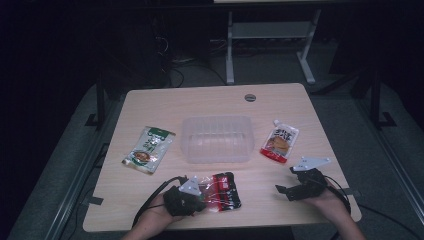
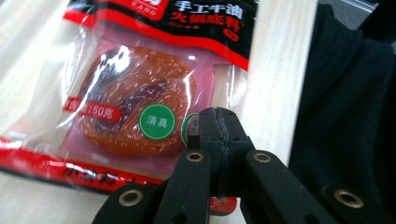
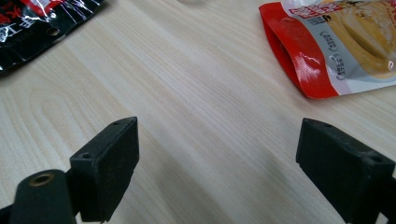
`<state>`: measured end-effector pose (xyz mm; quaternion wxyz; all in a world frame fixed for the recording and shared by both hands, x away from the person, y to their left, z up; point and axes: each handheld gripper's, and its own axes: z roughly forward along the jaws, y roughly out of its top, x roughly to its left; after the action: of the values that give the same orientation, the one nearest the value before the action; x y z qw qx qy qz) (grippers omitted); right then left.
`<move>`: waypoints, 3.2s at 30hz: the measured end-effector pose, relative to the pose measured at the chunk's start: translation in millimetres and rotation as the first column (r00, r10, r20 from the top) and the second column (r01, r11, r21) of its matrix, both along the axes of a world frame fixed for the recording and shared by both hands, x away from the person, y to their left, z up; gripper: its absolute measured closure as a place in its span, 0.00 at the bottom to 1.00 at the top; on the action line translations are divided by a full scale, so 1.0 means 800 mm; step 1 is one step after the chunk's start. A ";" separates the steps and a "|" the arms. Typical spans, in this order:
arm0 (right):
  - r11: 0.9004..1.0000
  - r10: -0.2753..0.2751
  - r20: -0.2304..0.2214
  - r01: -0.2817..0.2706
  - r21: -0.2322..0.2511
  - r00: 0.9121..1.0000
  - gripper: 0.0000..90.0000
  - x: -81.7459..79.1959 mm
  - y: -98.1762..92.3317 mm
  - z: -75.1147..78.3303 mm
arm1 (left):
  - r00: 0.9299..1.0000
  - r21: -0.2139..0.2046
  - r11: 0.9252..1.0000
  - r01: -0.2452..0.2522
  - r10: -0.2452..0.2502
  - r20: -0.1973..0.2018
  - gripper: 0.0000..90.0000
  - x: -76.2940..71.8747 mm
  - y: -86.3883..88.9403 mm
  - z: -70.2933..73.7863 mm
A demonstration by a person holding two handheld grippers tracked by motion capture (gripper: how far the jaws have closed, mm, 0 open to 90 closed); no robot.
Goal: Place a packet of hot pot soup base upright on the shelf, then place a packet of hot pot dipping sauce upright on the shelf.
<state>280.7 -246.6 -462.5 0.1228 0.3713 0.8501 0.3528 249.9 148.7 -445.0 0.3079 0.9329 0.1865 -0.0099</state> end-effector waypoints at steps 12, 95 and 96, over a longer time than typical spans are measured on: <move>1.000 0.001 -0.001 -0.001 0.002 1.000 0.14 0.001 0.000 0.000 | 0.999 -0.012 0.999 -0.049 0.049 0.018 1.00 0.017 0.004 -0.001; 0.987 0.115 -0.010 -0.113 0.116 0.993 0.14 0.005 0.069 0.029 | 0.981 -0.034 0.980 -0.194 0.195 0.009 1.00 0.068 0.046 -0.014; 0.986 0.120 -0.015 -0.117 0.118 0.993 0.14 0.005 0.073 0.029 | 0.981 -0.034 0.980 -0.194 0.195 0.009 1.00 0.068 0.046 -0.014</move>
<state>284.9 -188.2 -439.0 0.0700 0.3306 0.8498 0.4045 304.6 185.2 -456.3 0.3237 0.9051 0.2748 0.0229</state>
